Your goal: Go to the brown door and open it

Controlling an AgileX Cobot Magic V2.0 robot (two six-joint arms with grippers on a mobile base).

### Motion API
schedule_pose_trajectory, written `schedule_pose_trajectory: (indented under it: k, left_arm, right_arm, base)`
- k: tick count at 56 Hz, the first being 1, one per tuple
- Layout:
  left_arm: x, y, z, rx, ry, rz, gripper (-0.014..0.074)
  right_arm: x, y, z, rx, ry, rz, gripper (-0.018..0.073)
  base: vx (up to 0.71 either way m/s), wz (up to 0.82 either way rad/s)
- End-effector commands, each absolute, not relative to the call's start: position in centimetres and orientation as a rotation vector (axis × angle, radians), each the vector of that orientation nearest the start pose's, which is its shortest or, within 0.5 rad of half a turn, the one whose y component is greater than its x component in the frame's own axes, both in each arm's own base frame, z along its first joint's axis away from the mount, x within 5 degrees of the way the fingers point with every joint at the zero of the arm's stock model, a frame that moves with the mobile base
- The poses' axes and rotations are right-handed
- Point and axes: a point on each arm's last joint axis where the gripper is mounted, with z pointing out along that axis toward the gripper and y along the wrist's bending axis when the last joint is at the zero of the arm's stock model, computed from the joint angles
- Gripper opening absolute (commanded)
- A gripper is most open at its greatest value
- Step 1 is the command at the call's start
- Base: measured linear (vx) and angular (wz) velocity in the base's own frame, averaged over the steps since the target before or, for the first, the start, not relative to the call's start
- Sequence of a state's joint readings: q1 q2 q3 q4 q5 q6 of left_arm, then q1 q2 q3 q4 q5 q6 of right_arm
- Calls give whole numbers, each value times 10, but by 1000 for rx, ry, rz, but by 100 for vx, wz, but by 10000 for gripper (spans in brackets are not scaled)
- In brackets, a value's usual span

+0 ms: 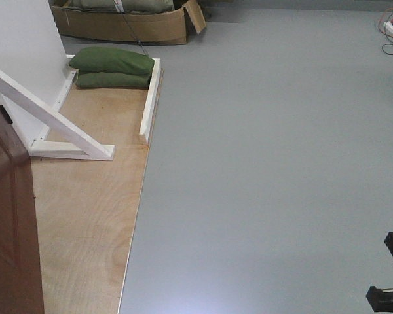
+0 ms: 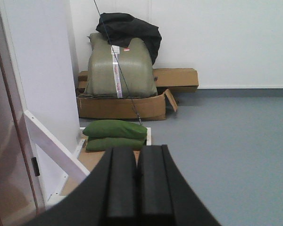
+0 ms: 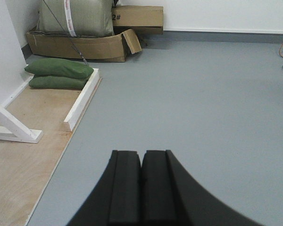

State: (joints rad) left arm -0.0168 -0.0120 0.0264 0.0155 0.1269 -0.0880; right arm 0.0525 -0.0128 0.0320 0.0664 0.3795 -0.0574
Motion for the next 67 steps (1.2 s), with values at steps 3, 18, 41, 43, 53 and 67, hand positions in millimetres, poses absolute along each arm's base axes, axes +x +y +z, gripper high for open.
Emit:
schedule_pose_trajectory:
  k: [3, 18, 41, 43, 53, 67]
  left_arm:
    - [55, -1, 207, -44, 1513, -75, 146]
    - [58, -1, 235, -68, 1408, -111, 146]
    - [51, 2, 399, 34, 1153, 120, 146]
    - [46, 3, 407, 50, 1134, 190, 146]
    - [29, 9, 433, 146, 1154, 596, 146]
    - [16, 31, 429, 50, 1380, 925, 146]
  right_arm:
    - [54, 5, 174, -67, 1804, 51, 0]
    - [54, 5, 174, -67, 1804, 51, 0]
    - [54, 5, 174, -67, 1804, 51, 0]
    - [54, 5, 174, -67, 1804, 51, 0]
    - [54, 5, 174, -67, 1804, 51, 0]
    - [54, 5, 175, -67, 1799, 51, 0]
  base:
    - [0, 0]
    - [0, 0]
    - [0, 0]
    - [0, 0]
    - [0, 0]
    - [0, 0]
